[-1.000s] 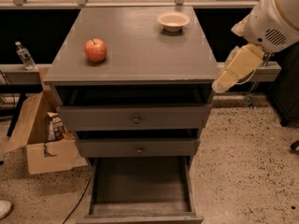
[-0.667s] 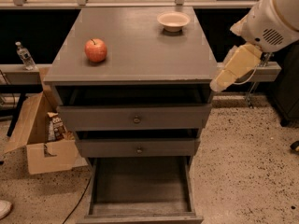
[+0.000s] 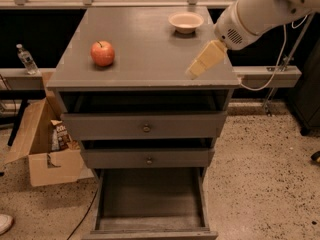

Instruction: Place apple into bottom drawer

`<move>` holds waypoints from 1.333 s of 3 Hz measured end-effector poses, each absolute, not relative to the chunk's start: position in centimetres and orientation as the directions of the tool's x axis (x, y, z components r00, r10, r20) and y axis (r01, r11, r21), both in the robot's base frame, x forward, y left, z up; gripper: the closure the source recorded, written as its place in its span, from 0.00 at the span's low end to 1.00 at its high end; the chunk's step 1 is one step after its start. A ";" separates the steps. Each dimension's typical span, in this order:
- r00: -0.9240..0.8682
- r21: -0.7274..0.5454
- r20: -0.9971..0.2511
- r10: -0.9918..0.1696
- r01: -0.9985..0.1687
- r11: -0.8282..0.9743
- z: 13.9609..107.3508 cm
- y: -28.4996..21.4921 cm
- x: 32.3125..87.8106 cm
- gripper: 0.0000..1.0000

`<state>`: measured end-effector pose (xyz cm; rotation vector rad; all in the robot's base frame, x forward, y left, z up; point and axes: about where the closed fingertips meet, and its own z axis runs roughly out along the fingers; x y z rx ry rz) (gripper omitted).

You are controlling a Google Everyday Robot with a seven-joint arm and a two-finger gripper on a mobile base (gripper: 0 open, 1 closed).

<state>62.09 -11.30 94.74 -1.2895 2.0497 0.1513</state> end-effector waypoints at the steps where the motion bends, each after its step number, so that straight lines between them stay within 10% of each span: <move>1: -0.256 -0.200 -0.710 -0.656 -0.820 0.536 93.8 -8.3 66.6 0.00; 4: -0.188 -0.114 -0.840 -0.509 -0.856 0.505 93.1 -1.0 71.6 0.00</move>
Offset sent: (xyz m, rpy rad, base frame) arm 0.1204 0.0985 -0.0060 0.4599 -0.0631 0.0406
